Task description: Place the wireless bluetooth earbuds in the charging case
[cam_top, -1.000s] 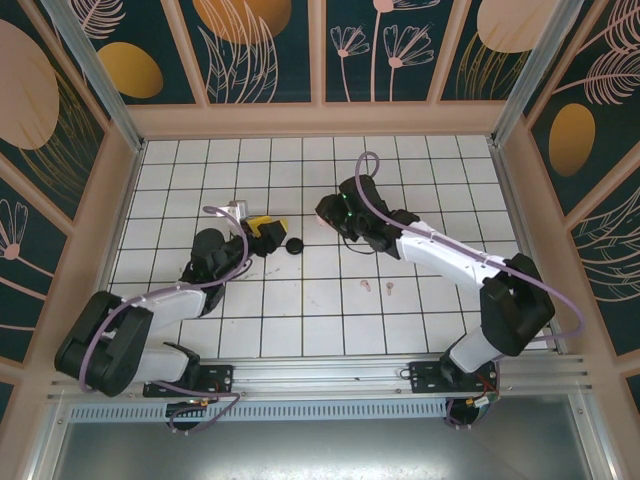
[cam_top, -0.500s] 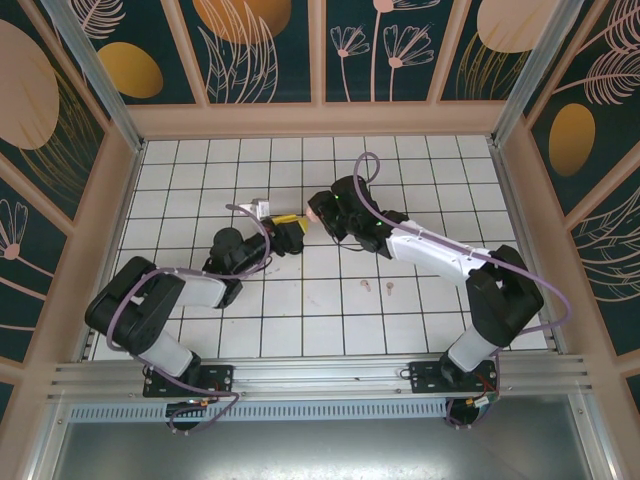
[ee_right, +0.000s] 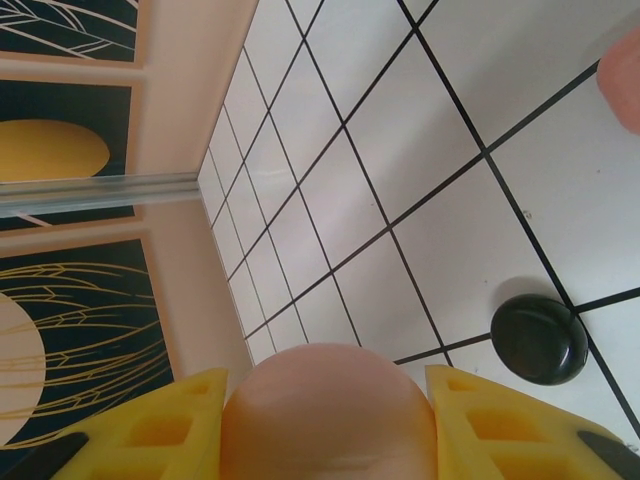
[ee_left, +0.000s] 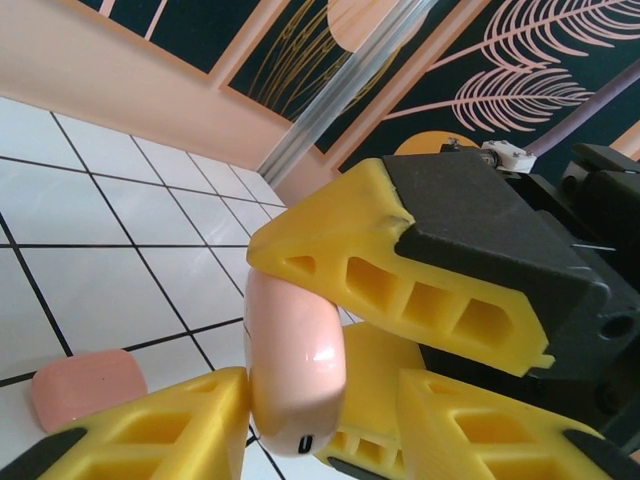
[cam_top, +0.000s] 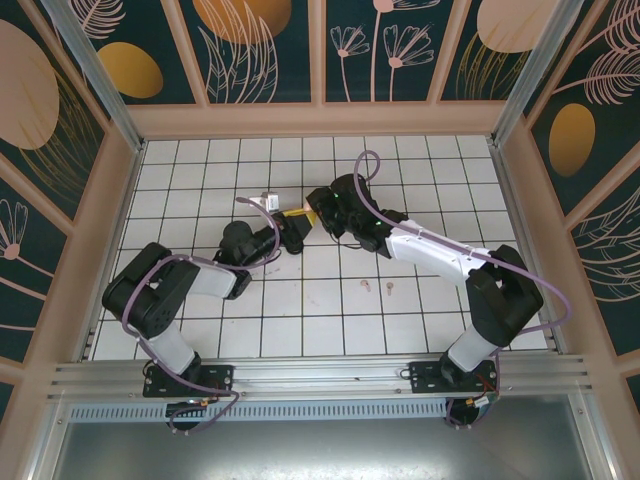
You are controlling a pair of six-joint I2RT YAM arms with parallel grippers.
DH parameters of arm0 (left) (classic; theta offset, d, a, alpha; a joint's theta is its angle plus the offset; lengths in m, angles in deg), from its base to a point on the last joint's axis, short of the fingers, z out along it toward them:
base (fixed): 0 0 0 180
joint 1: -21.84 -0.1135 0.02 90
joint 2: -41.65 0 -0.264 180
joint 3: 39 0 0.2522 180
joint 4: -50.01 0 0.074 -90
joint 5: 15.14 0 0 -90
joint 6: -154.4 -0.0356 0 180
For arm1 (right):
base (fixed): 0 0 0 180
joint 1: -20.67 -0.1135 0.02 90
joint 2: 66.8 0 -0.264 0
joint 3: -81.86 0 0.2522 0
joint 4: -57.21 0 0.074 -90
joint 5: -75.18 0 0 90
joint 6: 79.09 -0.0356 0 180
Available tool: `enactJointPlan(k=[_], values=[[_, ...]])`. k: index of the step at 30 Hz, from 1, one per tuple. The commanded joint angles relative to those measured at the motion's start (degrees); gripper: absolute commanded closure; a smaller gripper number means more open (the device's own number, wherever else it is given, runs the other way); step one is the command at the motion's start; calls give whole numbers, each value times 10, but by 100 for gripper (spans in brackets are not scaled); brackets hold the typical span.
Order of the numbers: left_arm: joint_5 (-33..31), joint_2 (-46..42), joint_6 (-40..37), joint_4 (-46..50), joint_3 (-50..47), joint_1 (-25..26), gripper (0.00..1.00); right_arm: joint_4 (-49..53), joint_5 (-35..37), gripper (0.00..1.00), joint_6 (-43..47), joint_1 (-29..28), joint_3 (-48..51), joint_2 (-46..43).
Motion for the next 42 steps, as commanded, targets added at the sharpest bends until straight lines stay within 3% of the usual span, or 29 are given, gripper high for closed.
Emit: enactJointPlan(k=[1,12,21,23,26,28,30,37,42], values=[[15,18,5,-37,21,5,61,-22,-6,69,-5,-4,-17,-1],[18,40,9,-48,41,7,72,-28,-11,70,-5,-3,-9,-5],[21,41,12,-61,41,7,98,-35,-17,69,-8,-3,-4,-7],[21,40,13,-61,42,7,100,-38,-17,62,-9,-3,-1,-10],[19,36,19,-63,41,6,100,-48,-16,39,-2,6,2,-21],[14,31,22,-58,39,7,100,-49,-8,29,5,16,5,-37],[13,23,18,-45,37,6,100,-45,4,27,17,26,12,-63],[34,-24,-25,51,36,4,100,16,18,25,128,55,50,-155],[79,-70,-97,170,47,-1,100,13,-43,26,322,90,88,-200]])
